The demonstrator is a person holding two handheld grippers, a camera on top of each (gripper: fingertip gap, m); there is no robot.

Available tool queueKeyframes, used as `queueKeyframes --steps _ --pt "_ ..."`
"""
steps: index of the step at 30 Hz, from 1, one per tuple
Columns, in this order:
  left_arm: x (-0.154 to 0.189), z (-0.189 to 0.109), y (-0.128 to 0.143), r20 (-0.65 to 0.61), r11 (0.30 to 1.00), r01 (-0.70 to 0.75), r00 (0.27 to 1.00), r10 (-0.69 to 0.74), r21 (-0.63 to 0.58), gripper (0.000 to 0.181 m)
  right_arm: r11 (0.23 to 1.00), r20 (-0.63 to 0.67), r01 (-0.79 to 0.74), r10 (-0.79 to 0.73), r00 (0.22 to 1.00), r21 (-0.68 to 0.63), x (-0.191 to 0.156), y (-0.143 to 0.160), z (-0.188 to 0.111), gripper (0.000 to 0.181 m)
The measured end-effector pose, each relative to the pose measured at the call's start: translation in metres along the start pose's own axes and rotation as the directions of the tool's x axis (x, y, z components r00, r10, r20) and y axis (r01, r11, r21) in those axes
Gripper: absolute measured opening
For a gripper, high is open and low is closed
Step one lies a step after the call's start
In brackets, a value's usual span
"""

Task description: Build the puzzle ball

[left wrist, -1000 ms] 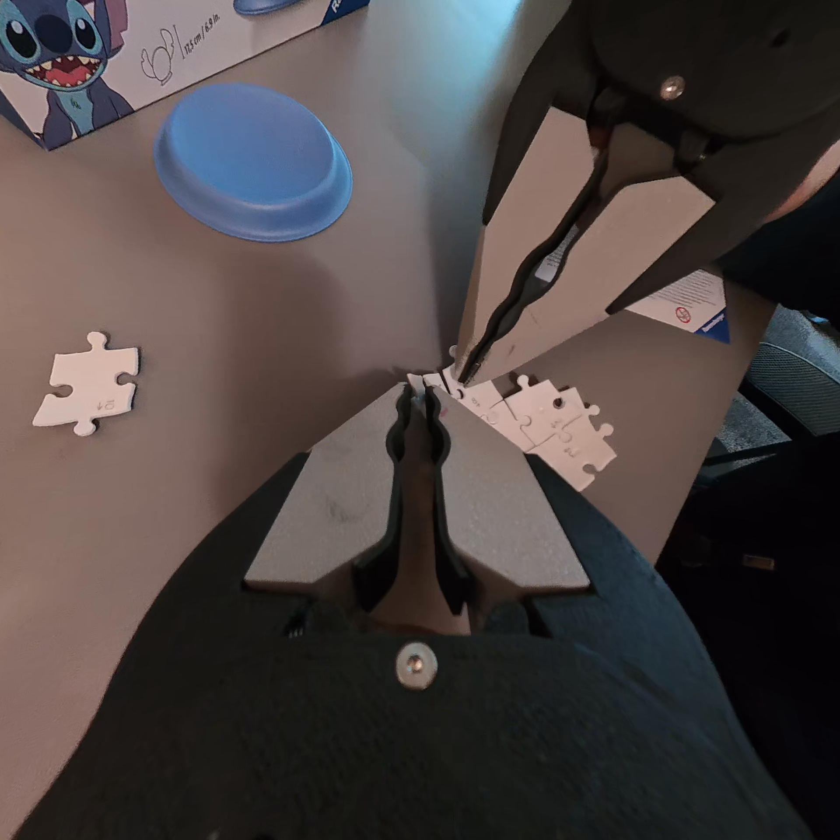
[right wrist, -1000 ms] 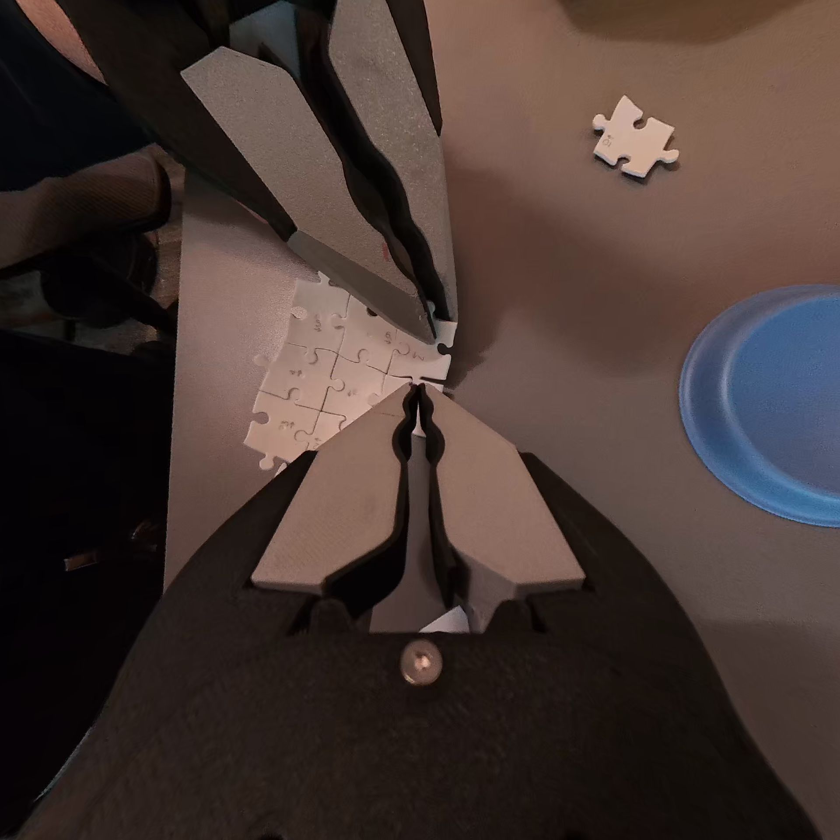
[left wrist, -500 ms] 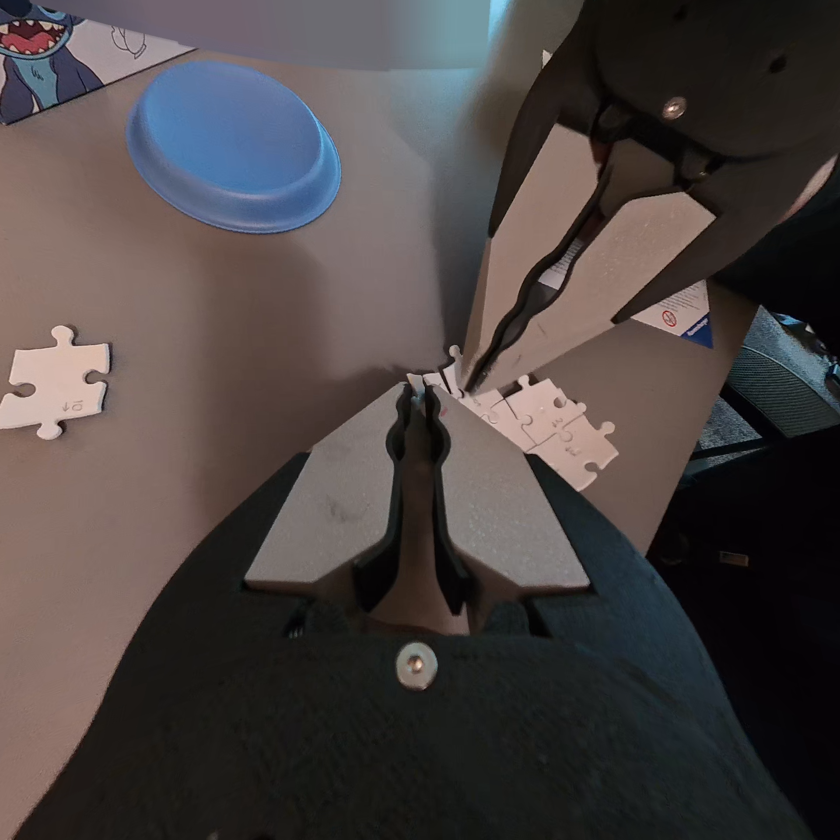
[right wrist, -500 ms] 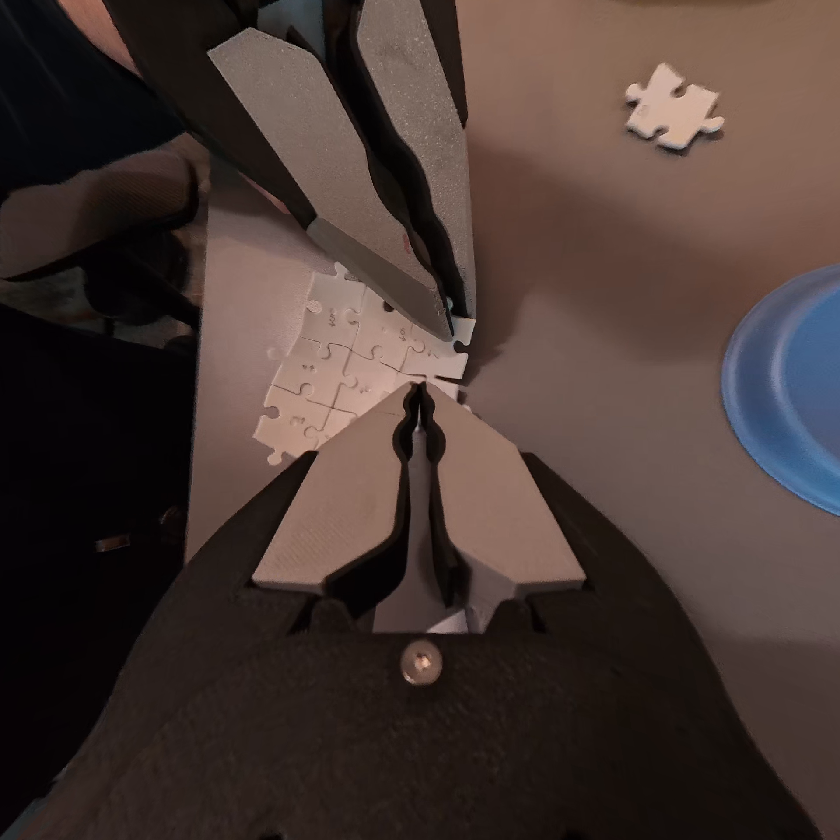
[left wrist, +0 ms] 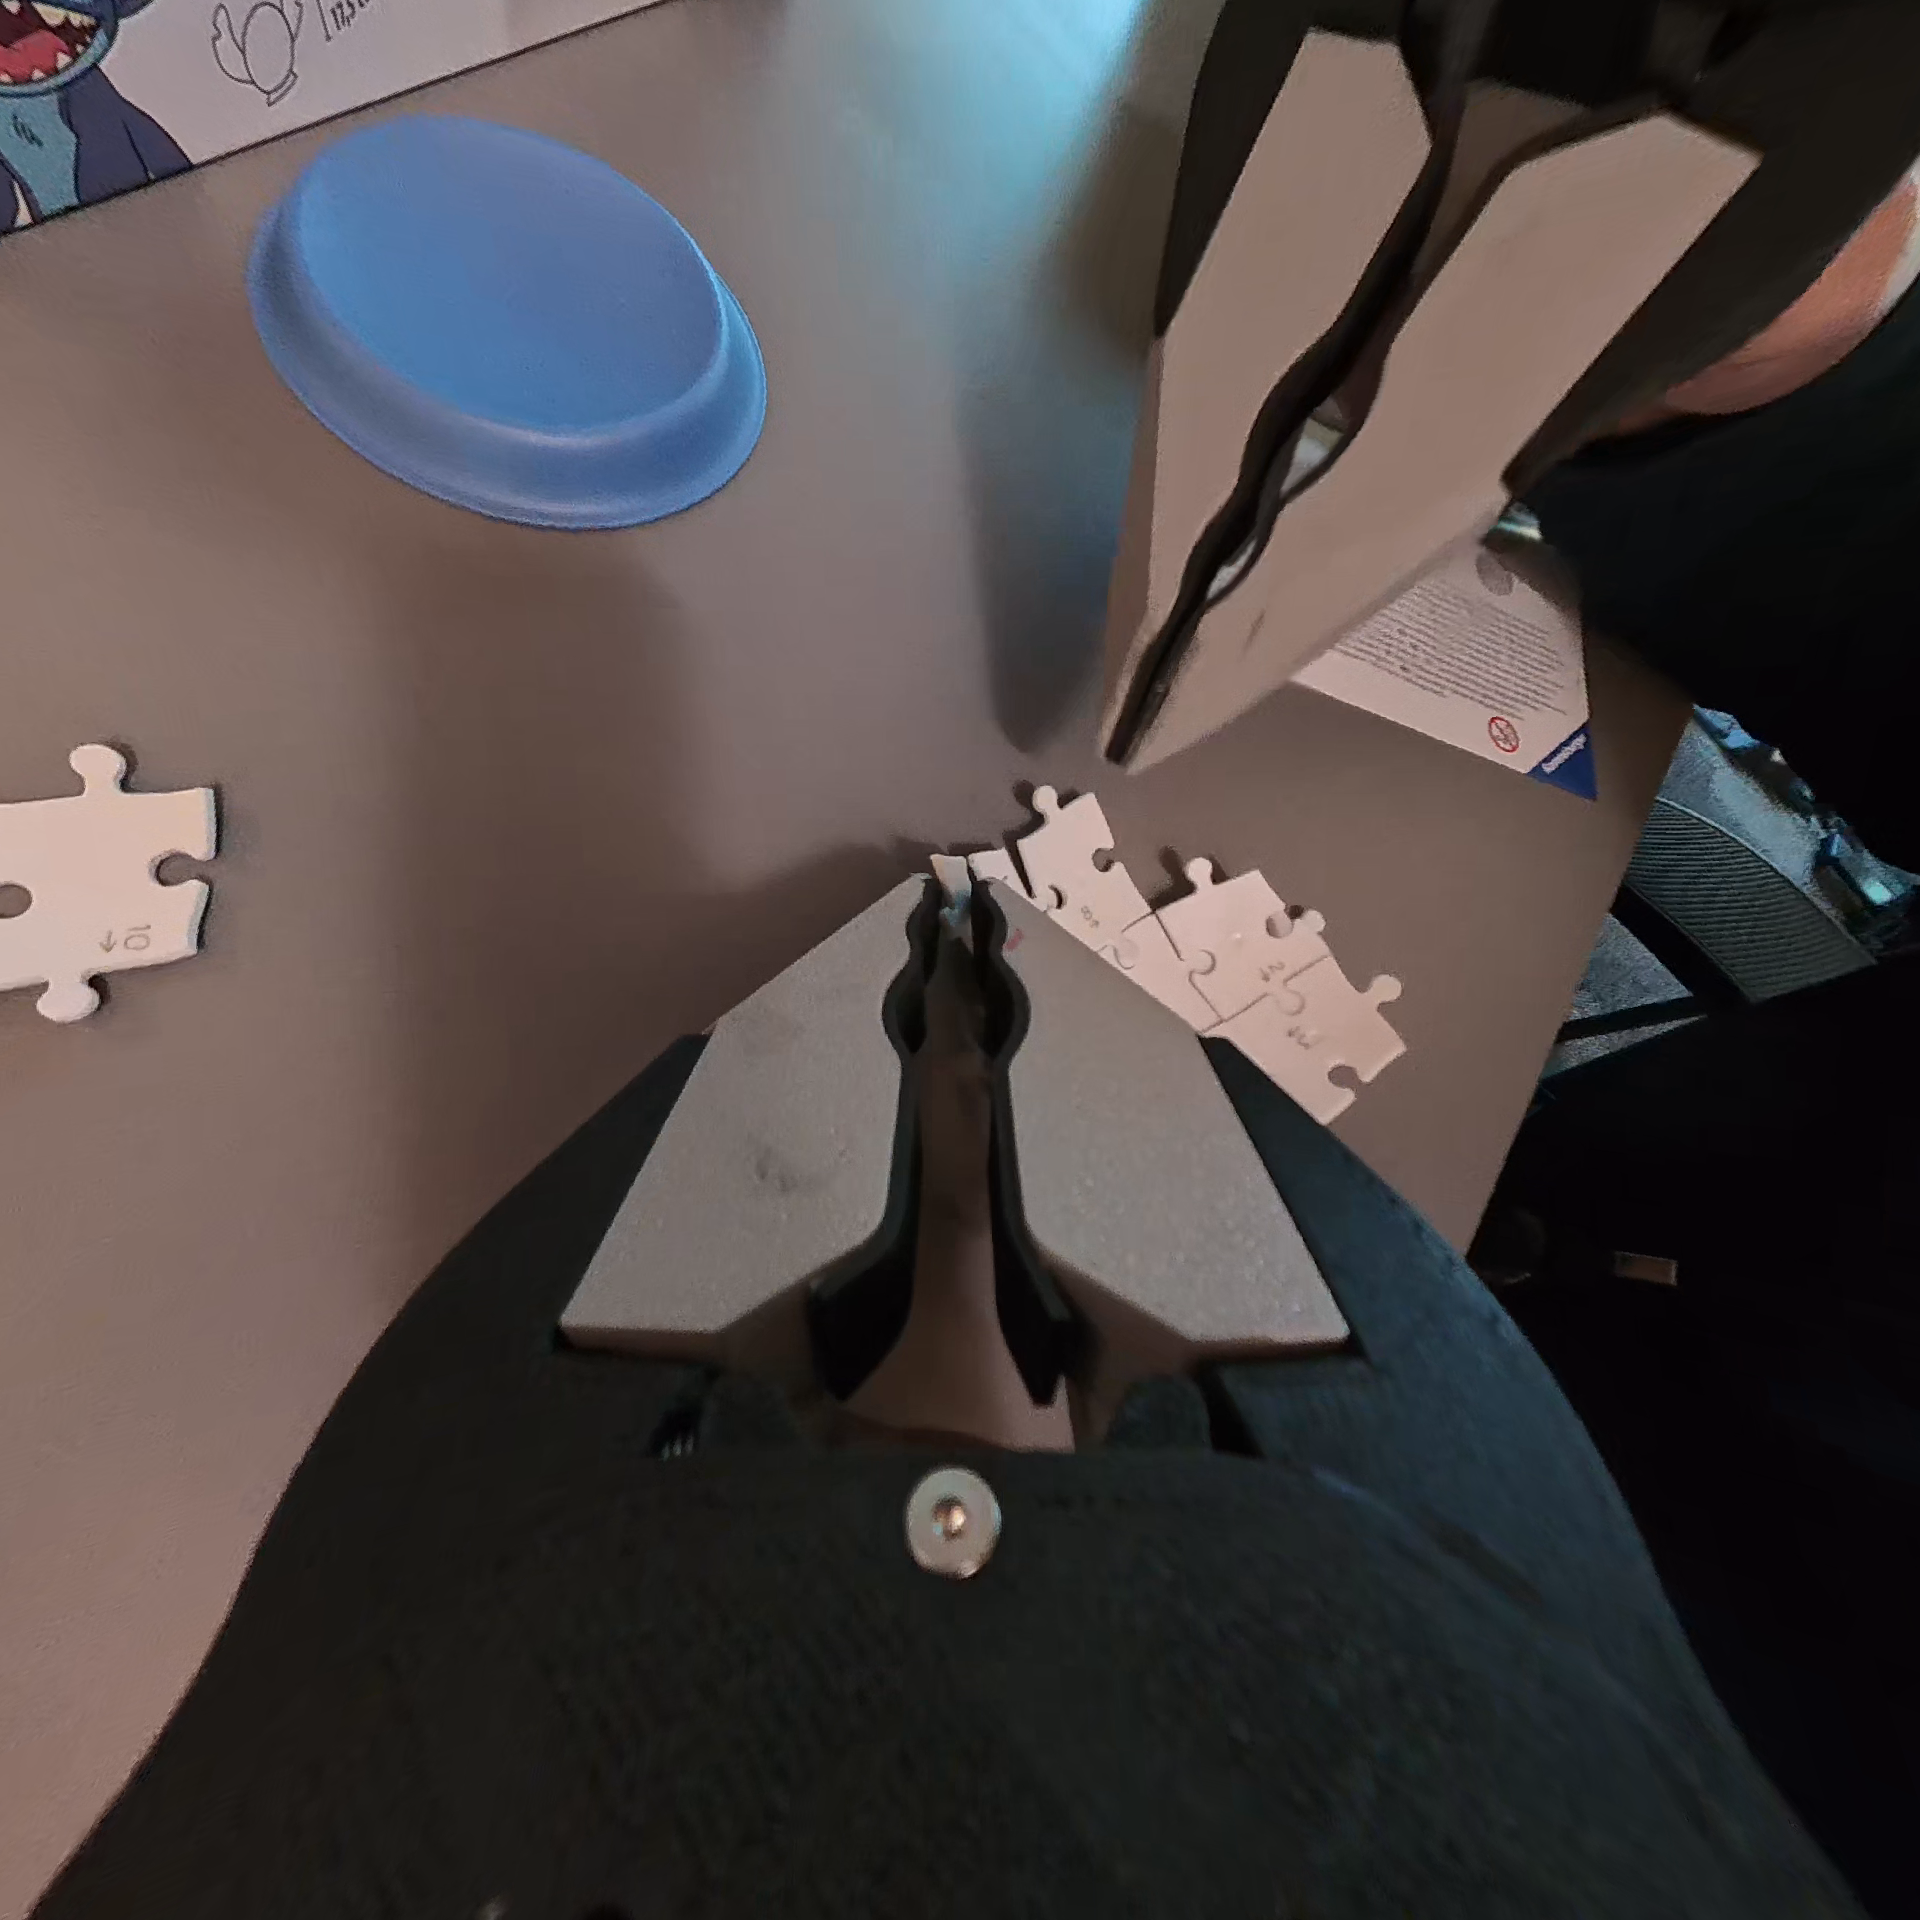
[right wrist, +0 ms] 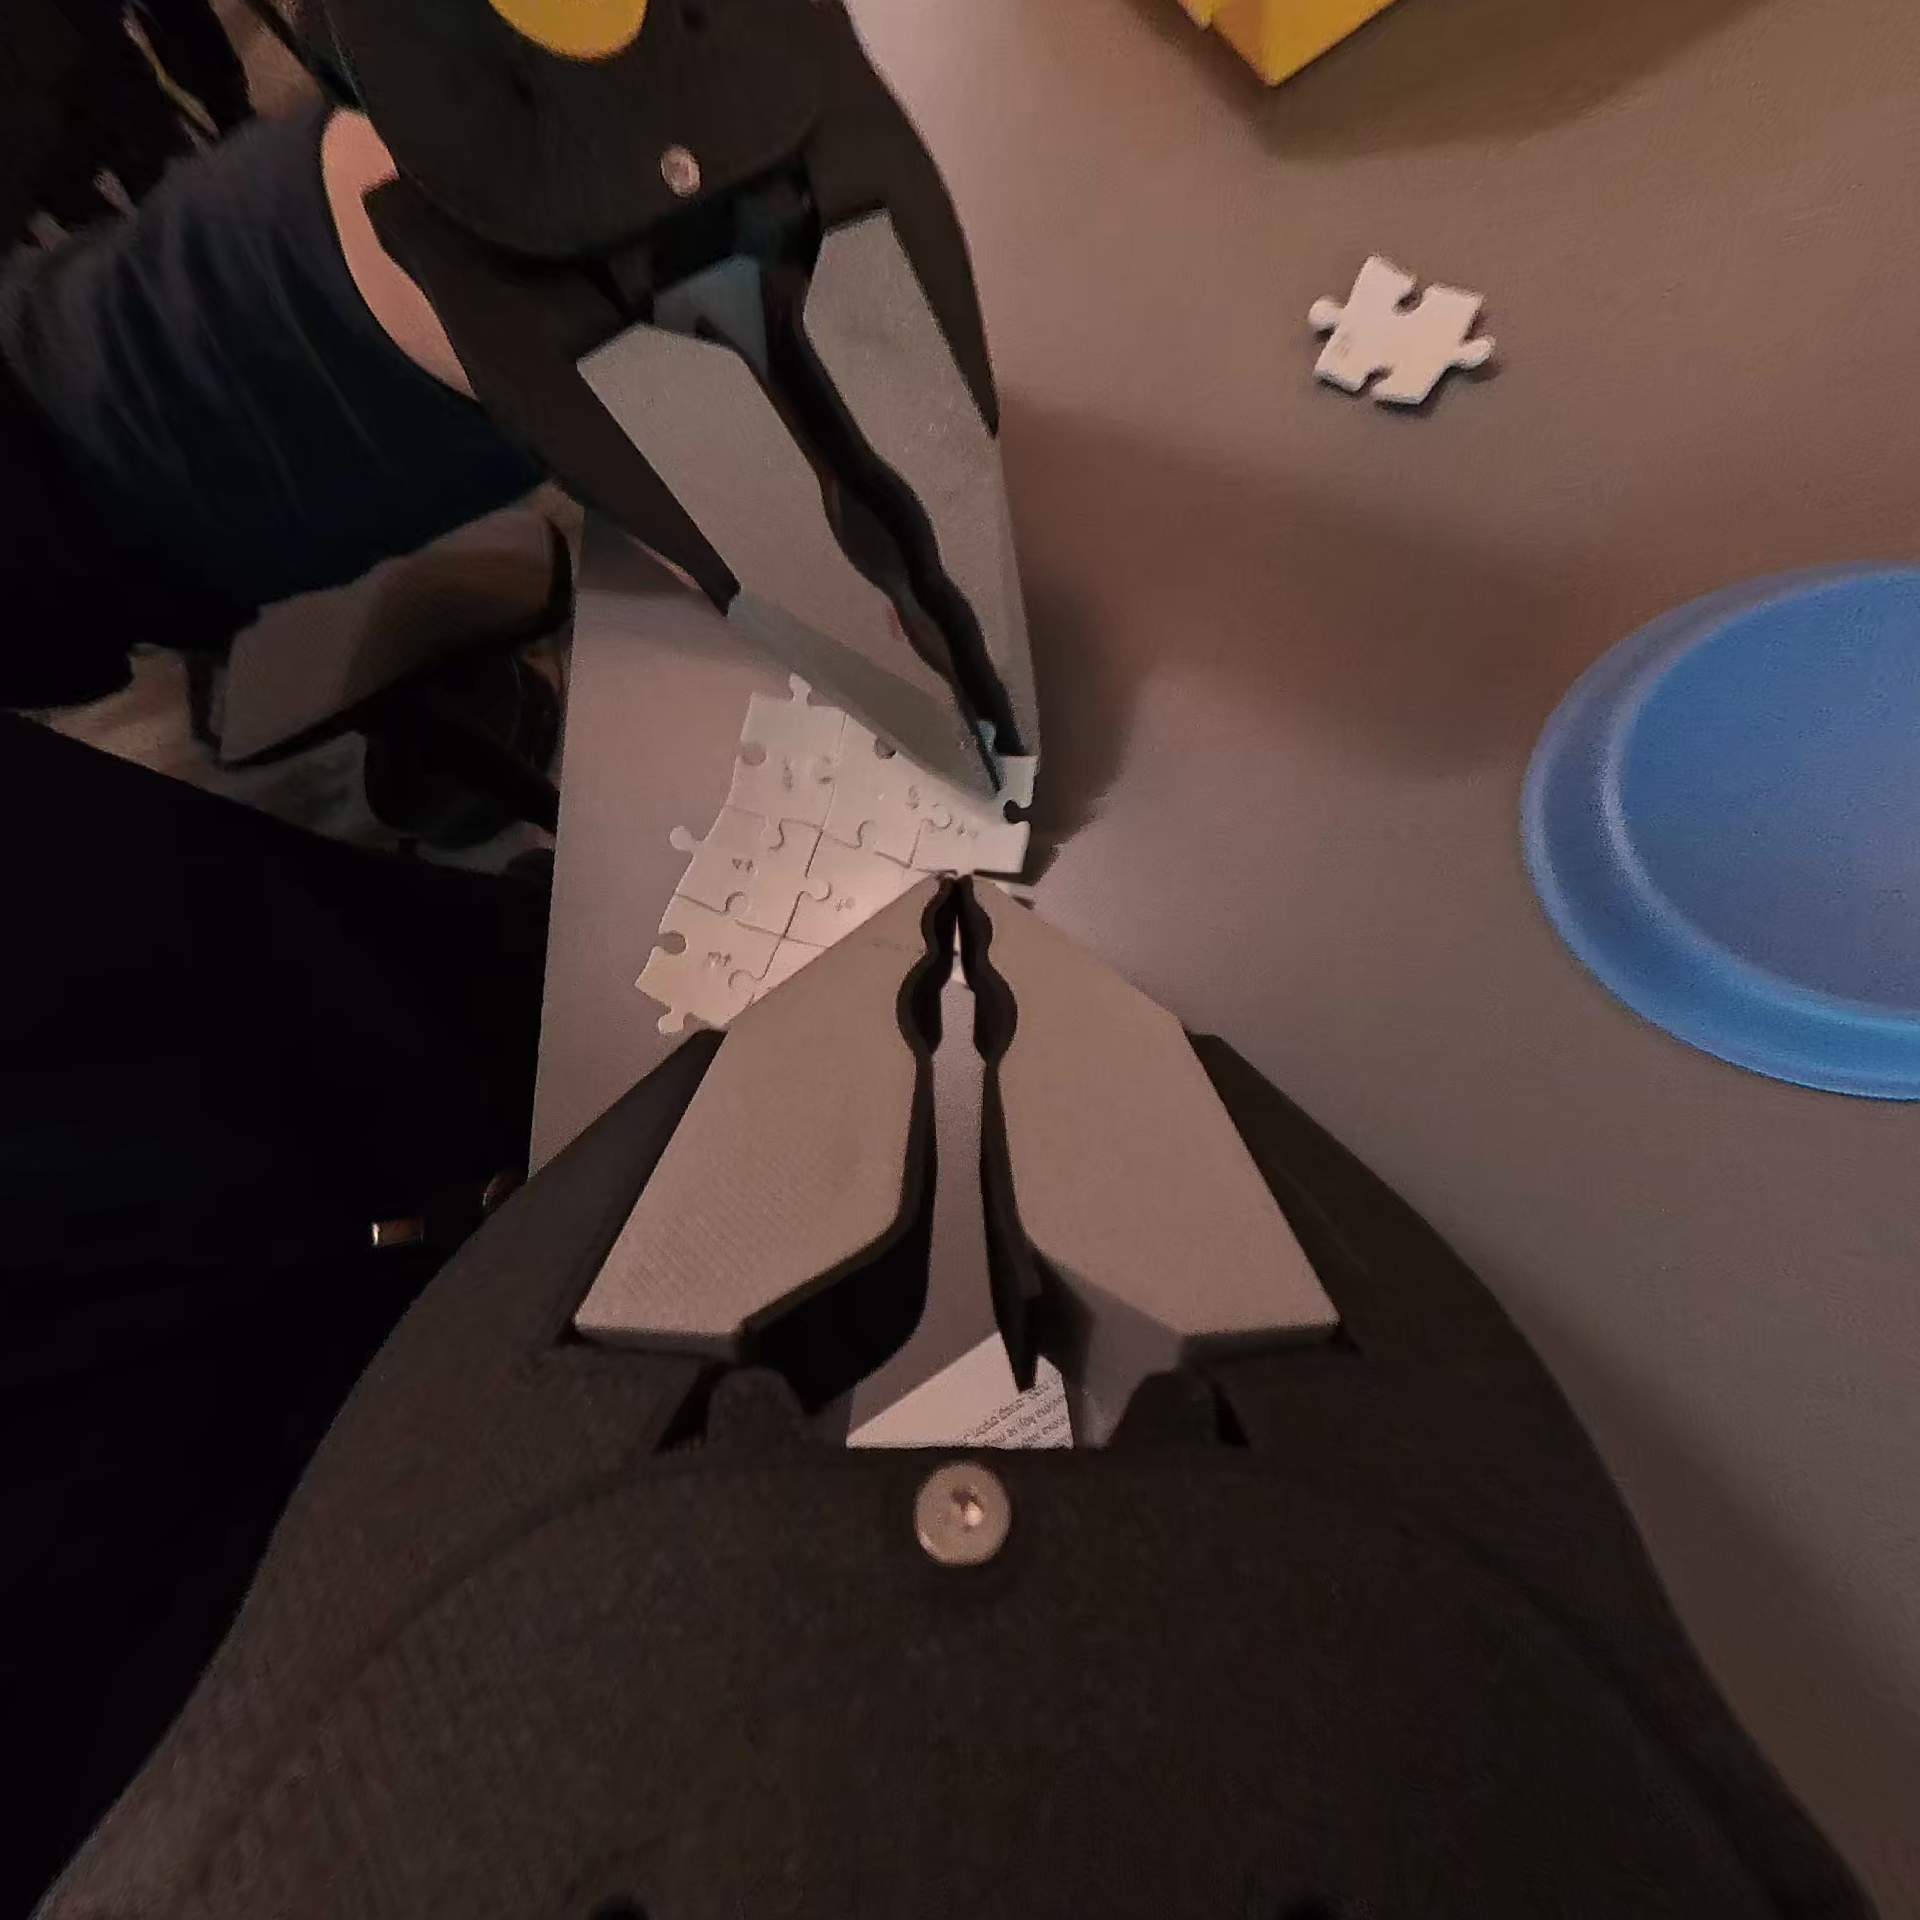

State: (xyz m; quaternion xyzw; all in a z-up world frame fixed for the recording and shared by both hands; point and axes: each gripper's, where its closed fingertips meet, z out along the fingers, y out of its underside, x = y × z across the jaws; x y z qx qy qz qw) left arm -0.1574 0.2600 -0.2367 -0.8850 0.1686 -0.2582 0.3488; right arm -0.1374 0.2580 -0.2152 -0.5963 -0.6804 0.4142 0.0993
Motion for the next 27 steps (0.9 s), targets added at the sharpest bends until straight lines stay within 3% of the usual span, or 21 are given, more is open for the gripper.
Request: queueKeyframes --steps 5,20,27 --pt "0.002 0.002 0.000 0.002 1.000 -0.012 1.000 0.012 -0.010 0.004 0.992 -0.061 0.021 -0.029 0.998 -0.122 0.004 0.019 0.016 0.000" --pt "0.003 0.004 0.001 -0.026 1.000 0.019 0.999 -0.019 -0.002 0.004 0.982 -0.137 0.095 -0.118 0.984 -0.165 0.004 0.022 0.021 0.000" --pt "0.003 0.004 0.001 -0.023 1.000 0.028 0.999 -0.028 0.007 0.004 0.982 -0.107 0.121 -0.137 0.985 -0.146 -0.006 0.019 0.016 0.000"
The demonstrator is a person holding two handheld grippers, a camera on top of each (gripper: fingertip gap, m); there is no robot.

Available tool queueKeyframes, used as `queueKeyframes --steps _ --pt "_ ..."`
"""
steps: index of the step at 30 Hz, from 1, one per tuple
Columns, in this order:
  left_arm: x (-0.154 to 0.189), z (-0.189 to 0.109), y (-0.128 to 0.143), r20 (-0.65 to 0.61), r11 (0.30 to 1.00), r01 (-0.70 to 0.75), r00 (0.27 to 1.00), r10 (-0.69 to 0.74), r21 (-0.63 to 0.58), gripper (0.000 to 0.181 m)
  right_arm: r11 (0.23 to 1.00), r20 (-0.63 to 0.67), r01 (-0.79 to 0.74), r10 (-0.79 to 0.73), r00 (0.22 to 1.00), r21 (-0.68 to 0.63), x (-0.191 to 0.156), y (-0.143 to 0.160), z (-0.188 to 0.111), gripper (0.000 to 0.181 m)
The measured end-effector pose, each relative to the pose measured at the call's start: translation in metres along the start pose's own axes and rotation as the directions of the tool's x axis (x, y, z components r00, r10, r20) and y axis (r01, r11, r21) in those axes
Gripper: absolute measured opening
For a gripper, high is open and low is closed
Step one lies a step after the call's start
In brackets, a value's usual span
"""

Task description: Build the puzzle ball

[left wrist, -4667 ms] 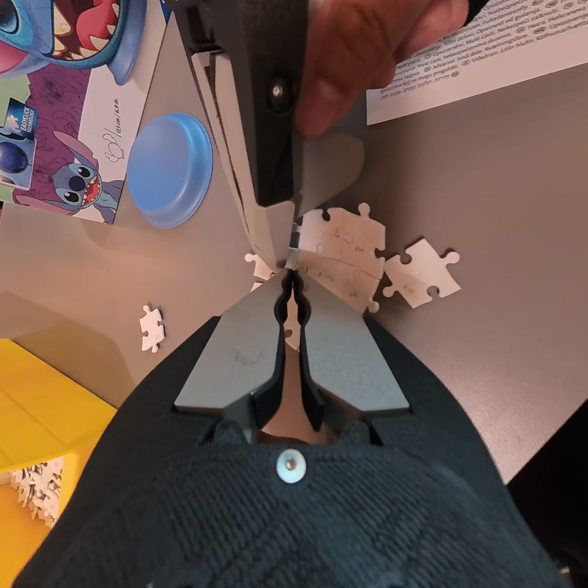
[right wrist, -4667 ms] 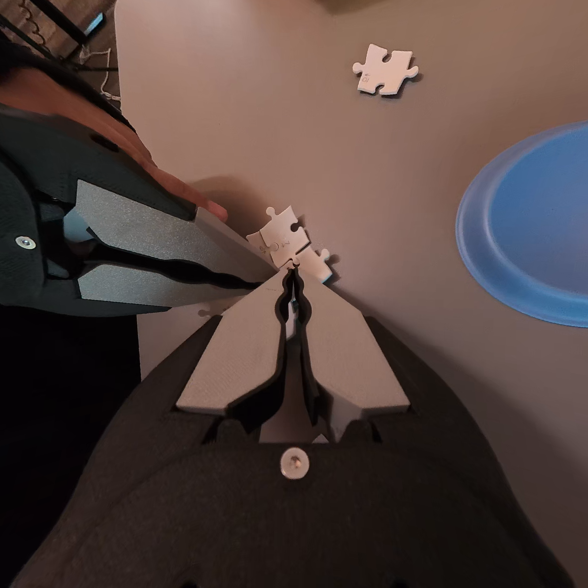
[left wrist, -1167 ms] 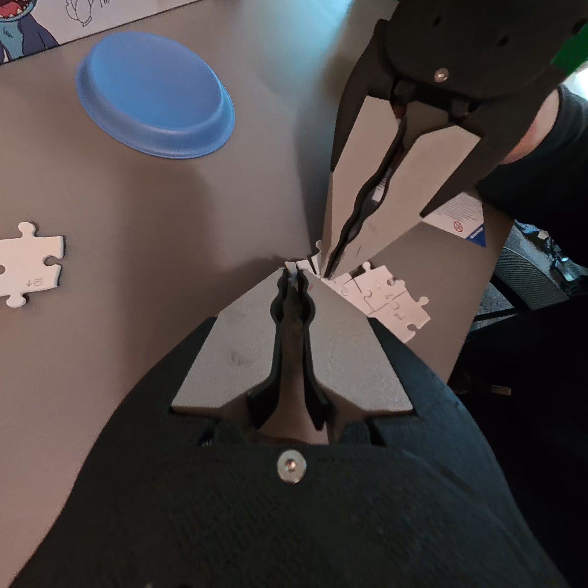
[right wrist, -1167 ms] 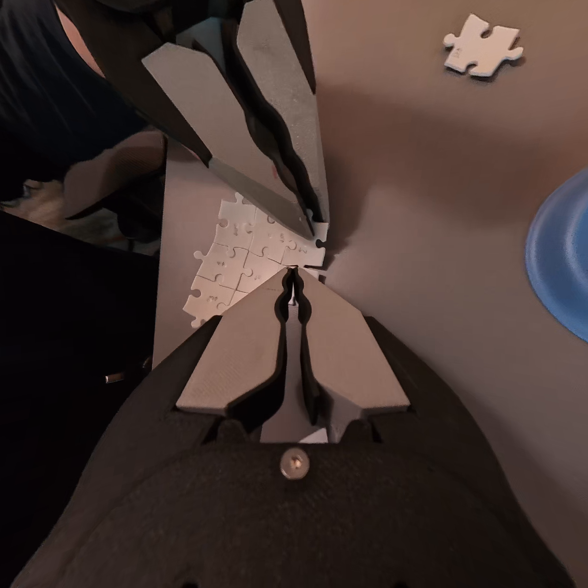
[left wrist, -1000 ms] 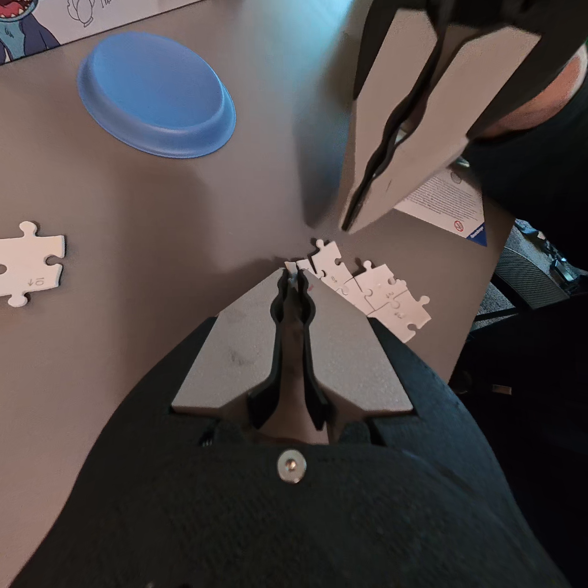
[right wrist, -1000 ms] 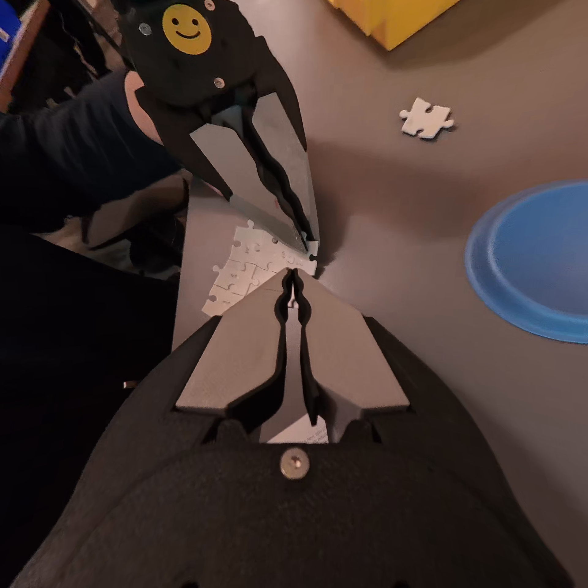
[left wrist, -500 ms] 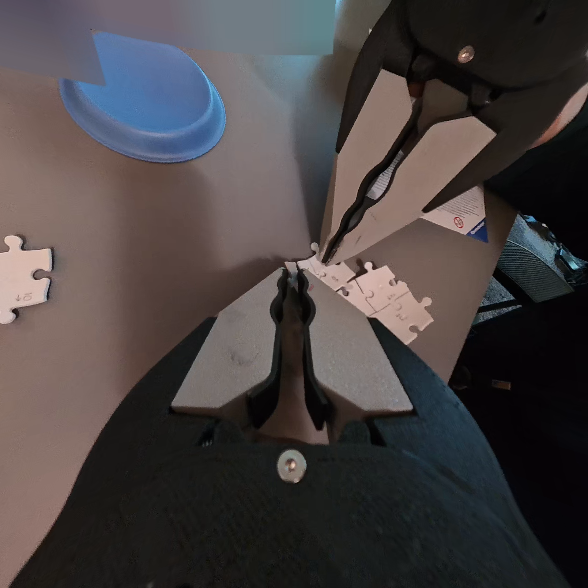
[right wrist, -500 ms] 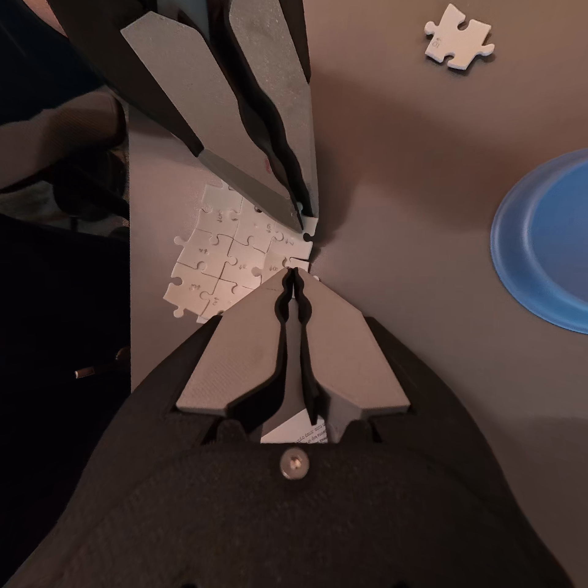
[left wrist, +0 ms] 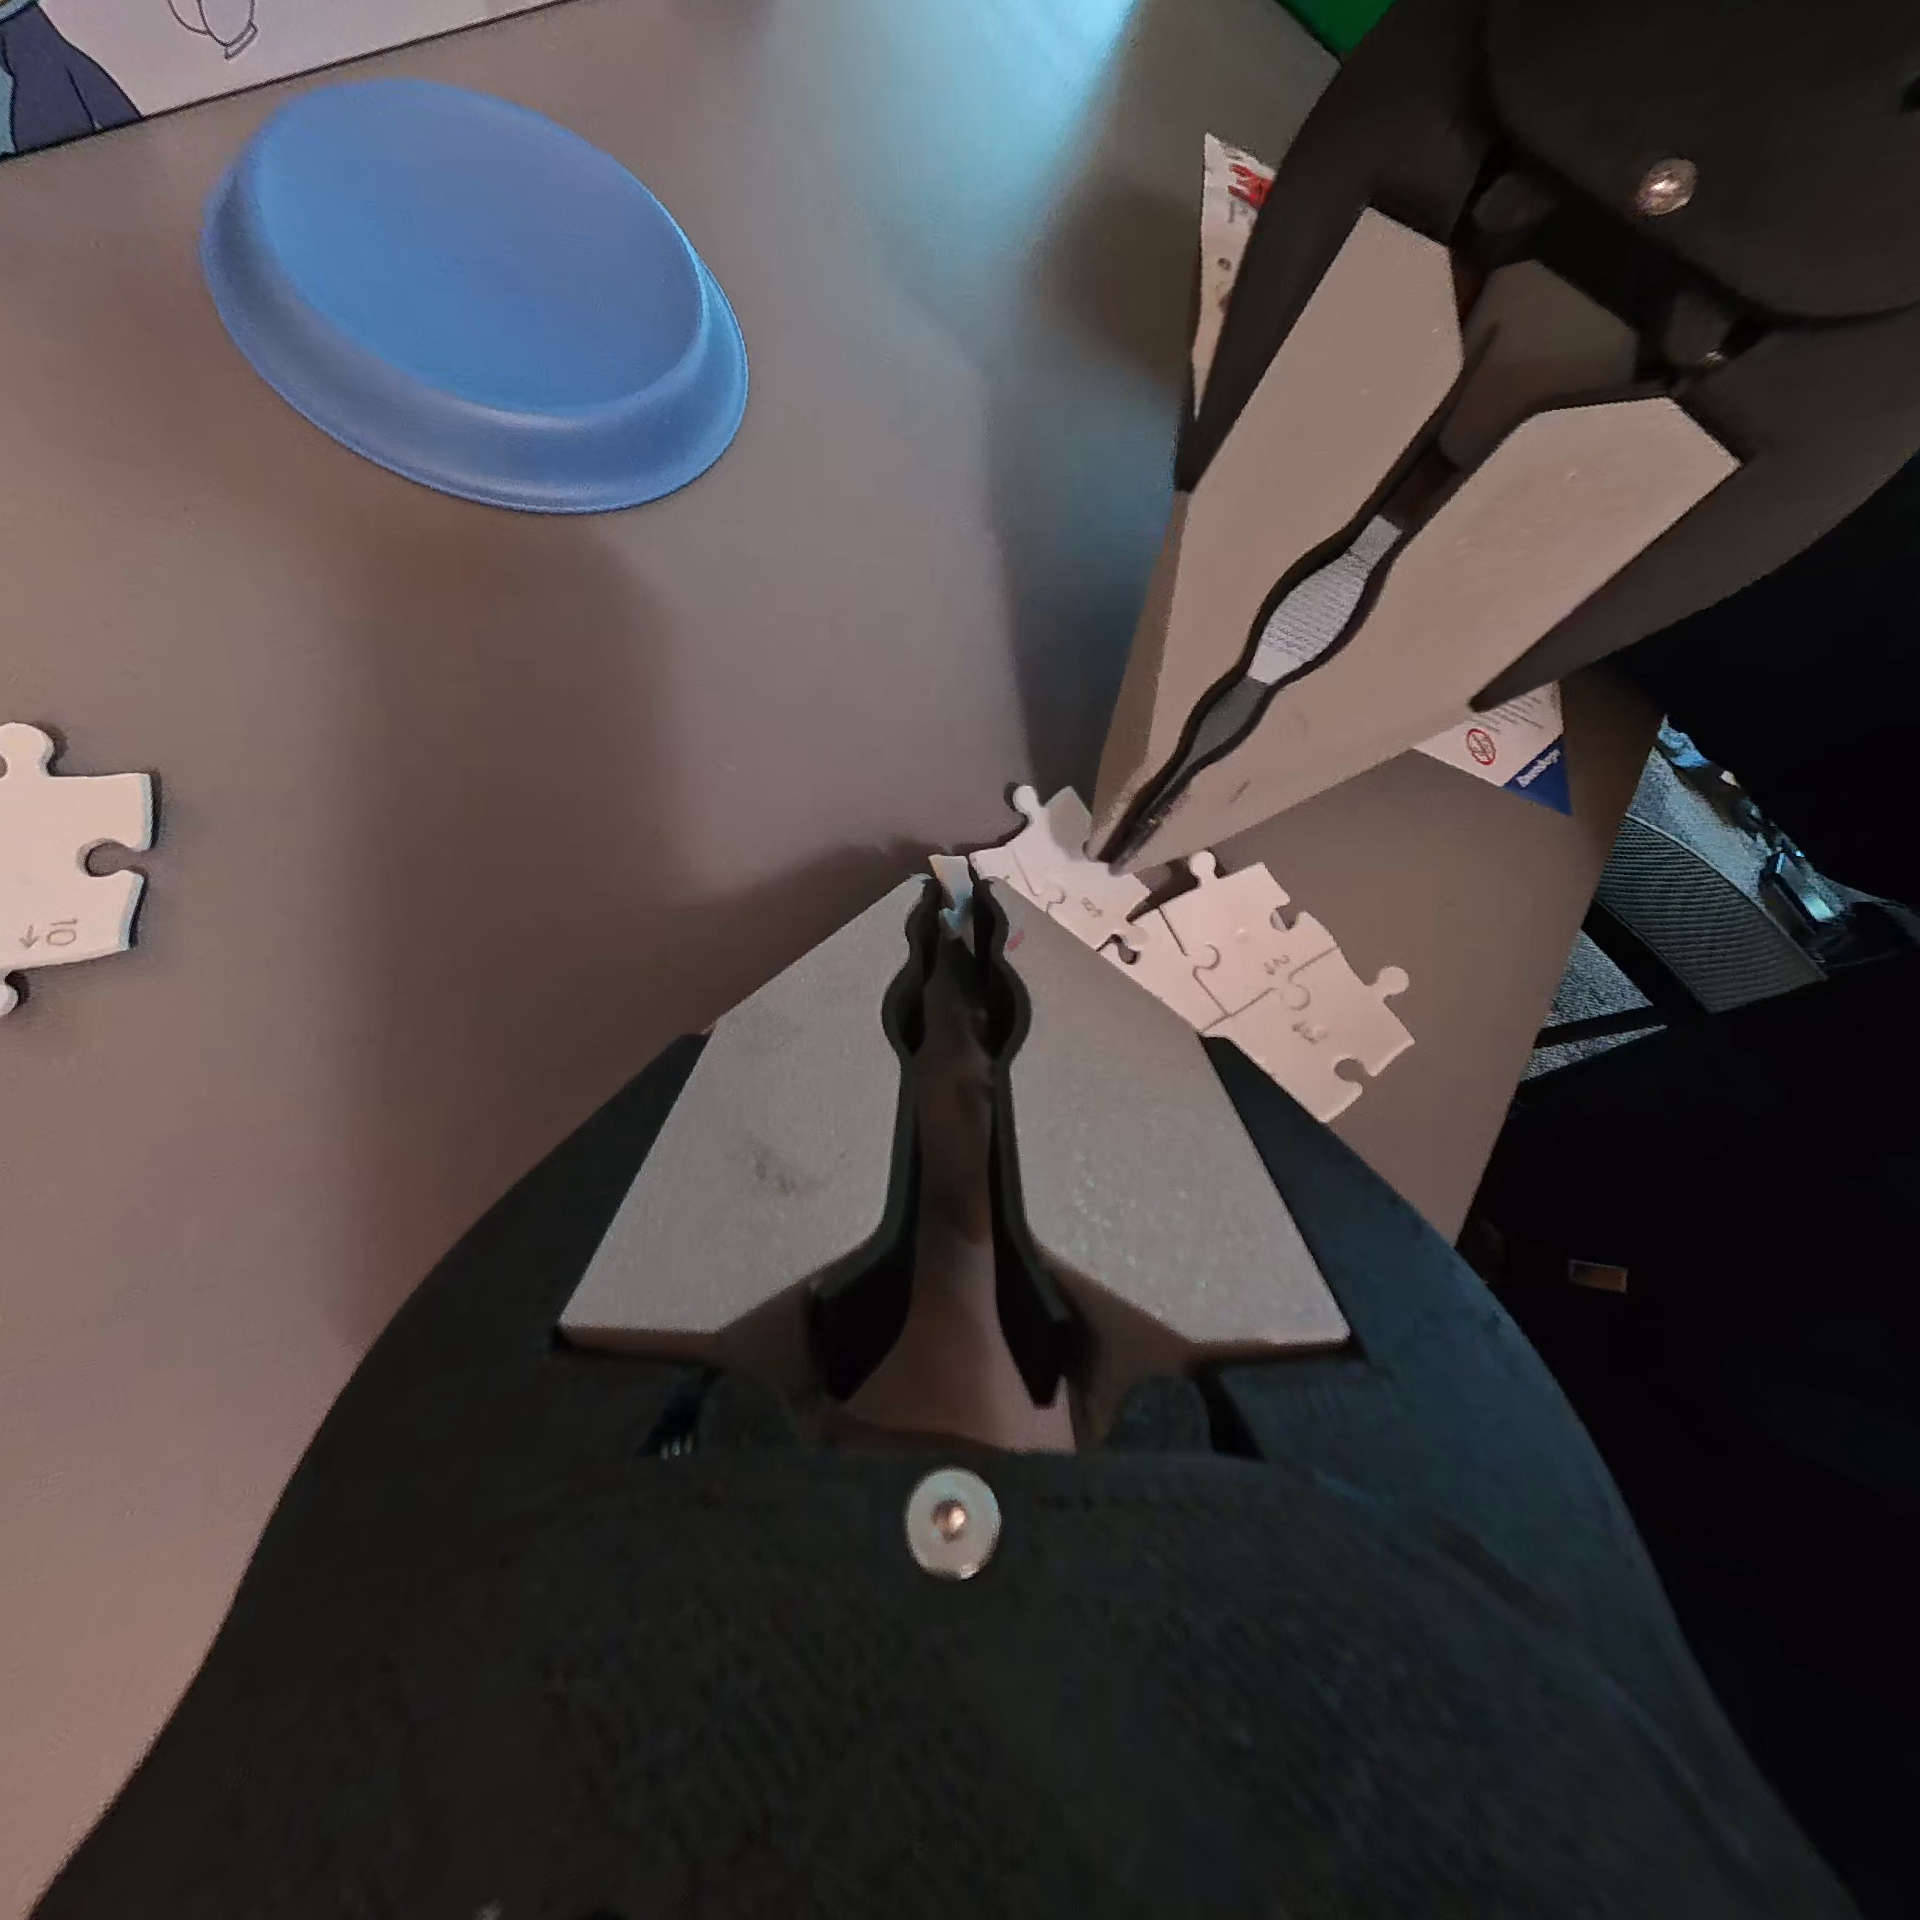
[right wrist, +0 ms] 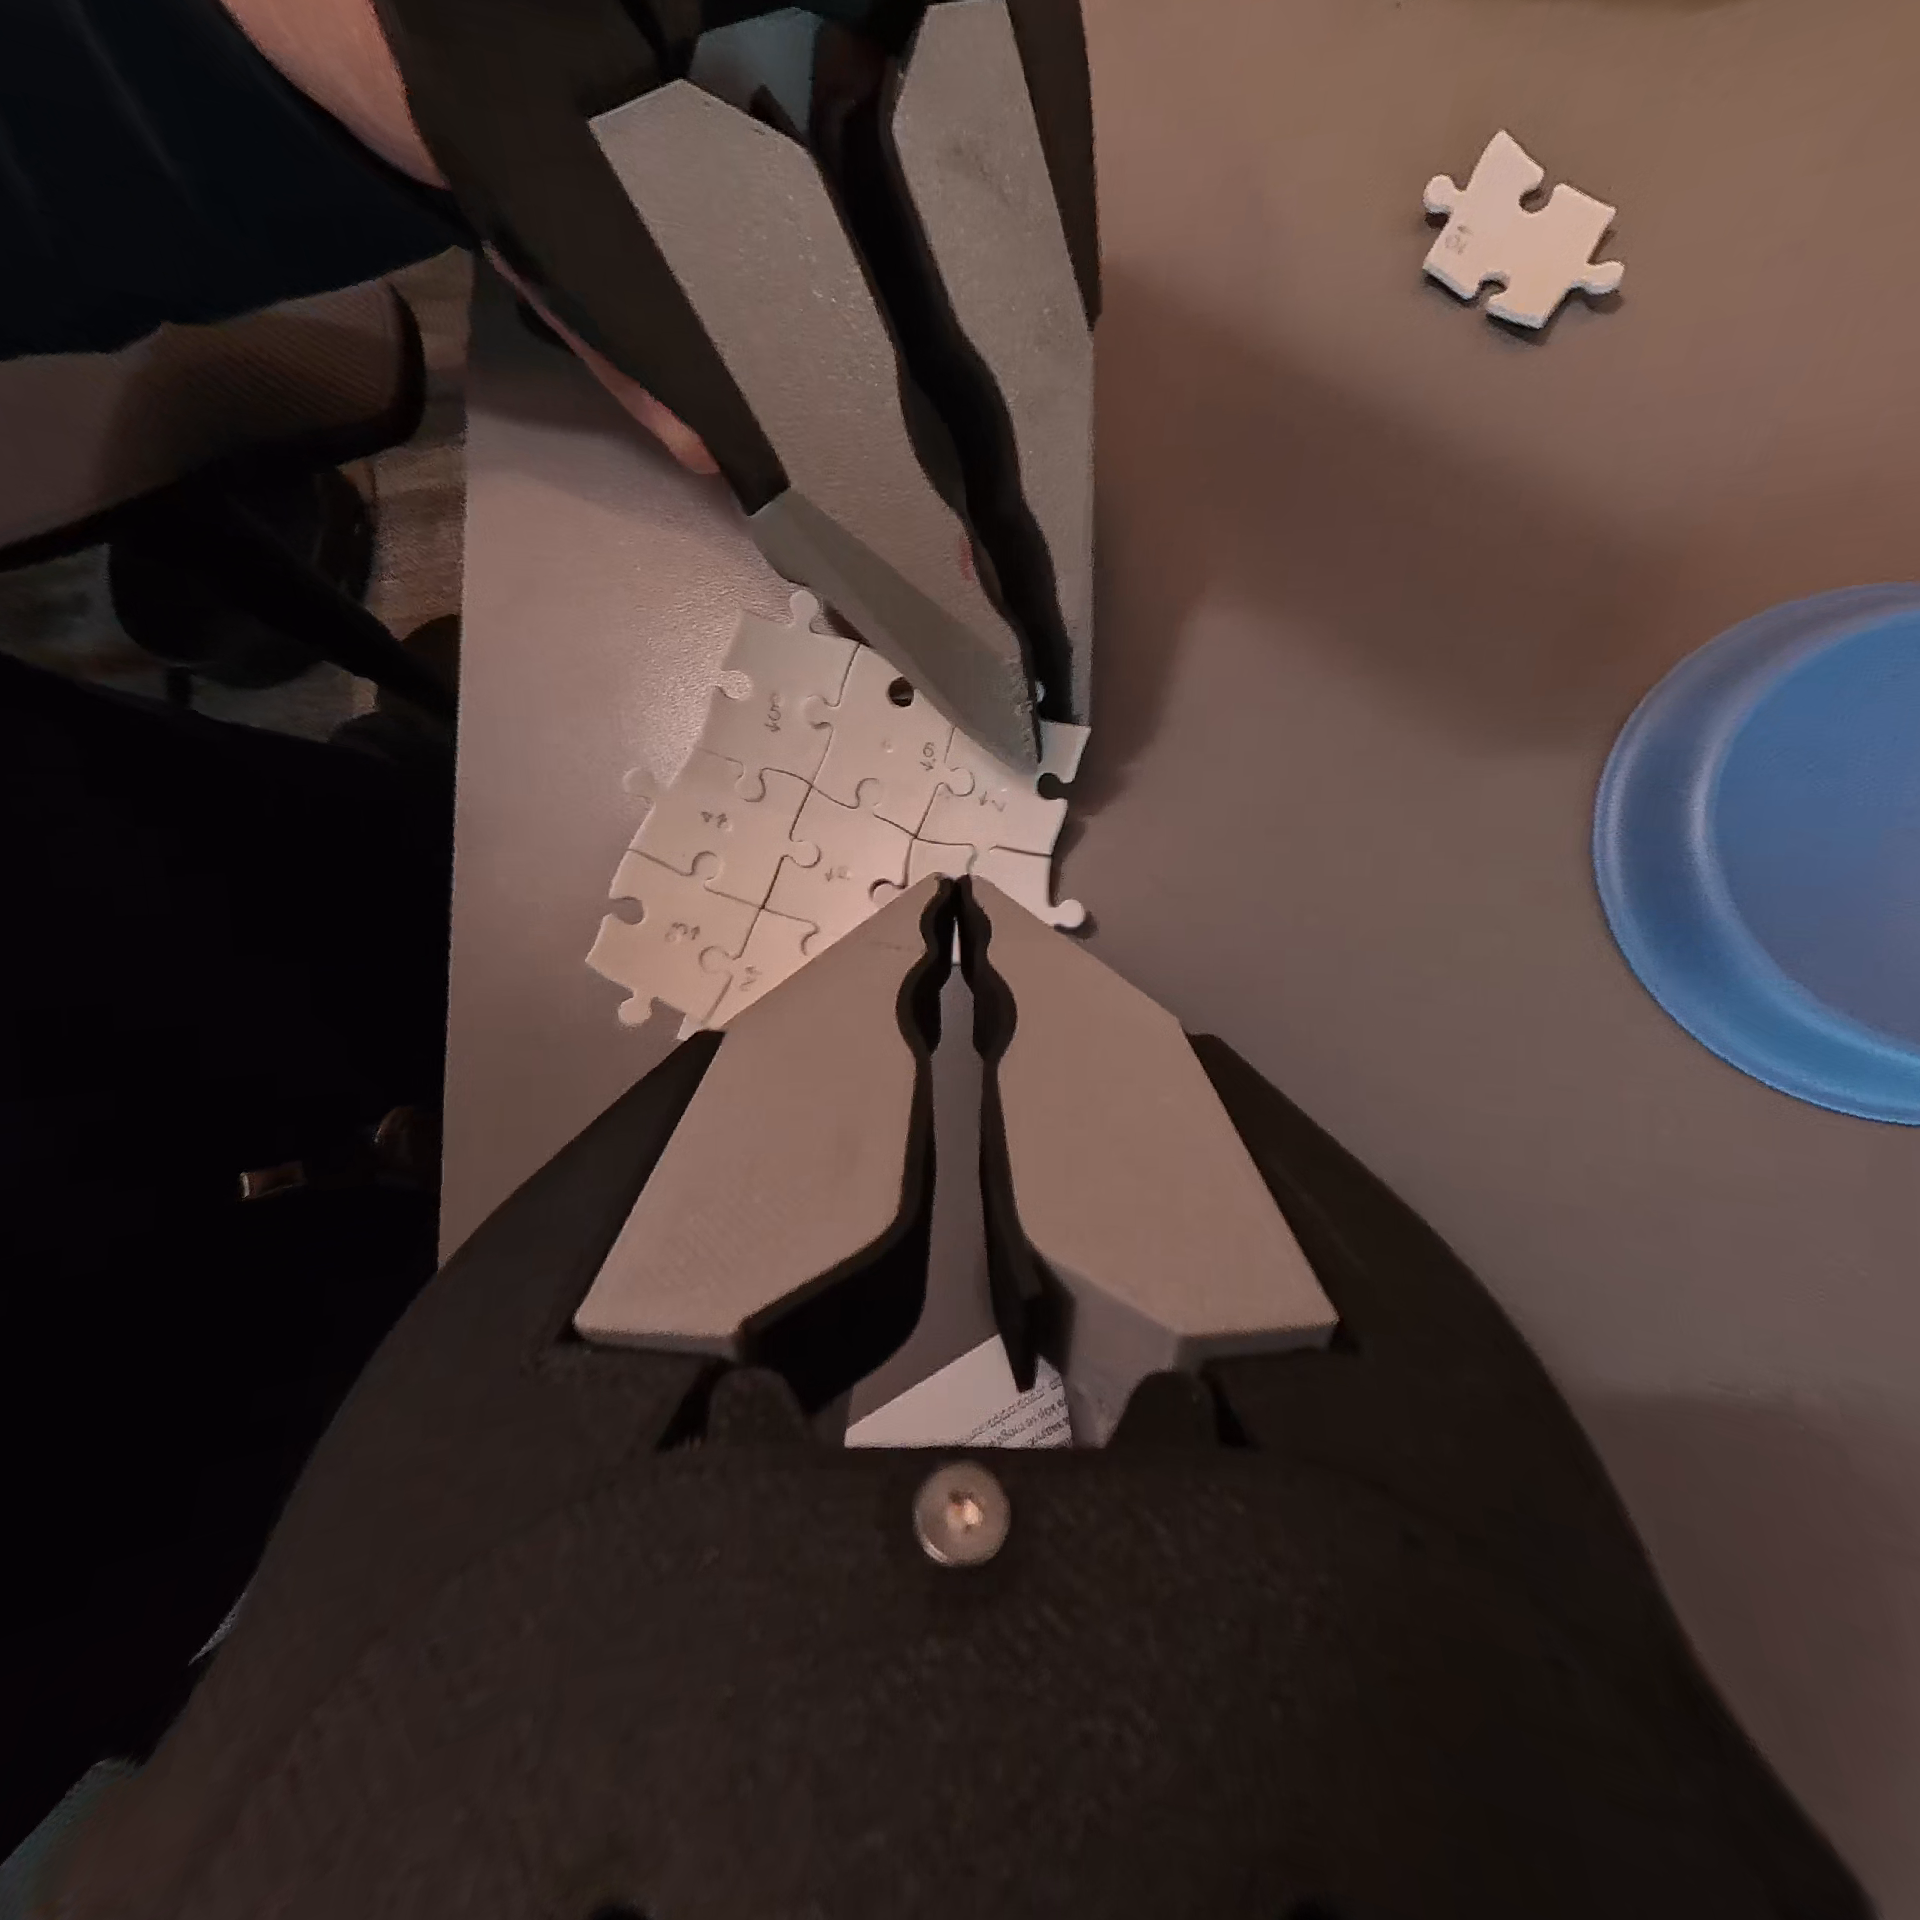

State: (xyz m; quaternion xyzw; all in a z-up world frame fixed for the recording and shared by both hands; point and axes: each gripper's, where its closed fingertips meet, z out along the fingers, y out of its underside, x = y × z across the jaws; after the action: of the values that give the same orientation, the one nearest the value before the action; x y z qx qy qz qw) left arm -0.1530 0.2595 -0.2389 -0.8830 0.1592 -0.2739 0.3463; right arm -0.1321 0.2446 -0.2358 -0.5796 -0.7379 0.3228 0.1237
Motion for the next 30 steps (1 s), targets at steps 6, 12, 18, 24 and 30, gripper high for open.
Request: queueKeyframes --steps 6,12,18,24,30 --pt "0.000 0.000 0.000 0.007 1.000 0.011 1.000 -0.011 0.008 0.004 0.998 0.012 0.045 -0.045 0.999 -0.044 -0.008 0.007 0.009 0.000" --pt "0.001 0.000 0.000 0.020 1.000 0.016 1.000 -0.017 0.015 0.004 0.996 0.004 0.071 -0.071 0.997 -0.055 -0.011 0.007 0.010 0.000" --pt "0.001 0.000 0.000 0.032 1.000 0.019 0.999 -0.020 0.020 0.003 0.984 -0.039 0.140 -0.144 0.989 -0.107 -0.011 0.006 0.011 0.000" --pt "0.002 -0.001 -0.001 0.040 0.999 0.024 0.999 -0.025 0.027 0.003 0.957 -0.057 0.164 -0.183 0.981 -0.241 -0.011 0.008 0.011 0.000" --pt "0.002 -0.001 -0.001 0.031 0.998 0.041 0.999 -0.042 0.041 0.003 0.881 -0.042 0.183 -0.223 0.974 -0.437 -0.011 0.009 0.012 0.000"
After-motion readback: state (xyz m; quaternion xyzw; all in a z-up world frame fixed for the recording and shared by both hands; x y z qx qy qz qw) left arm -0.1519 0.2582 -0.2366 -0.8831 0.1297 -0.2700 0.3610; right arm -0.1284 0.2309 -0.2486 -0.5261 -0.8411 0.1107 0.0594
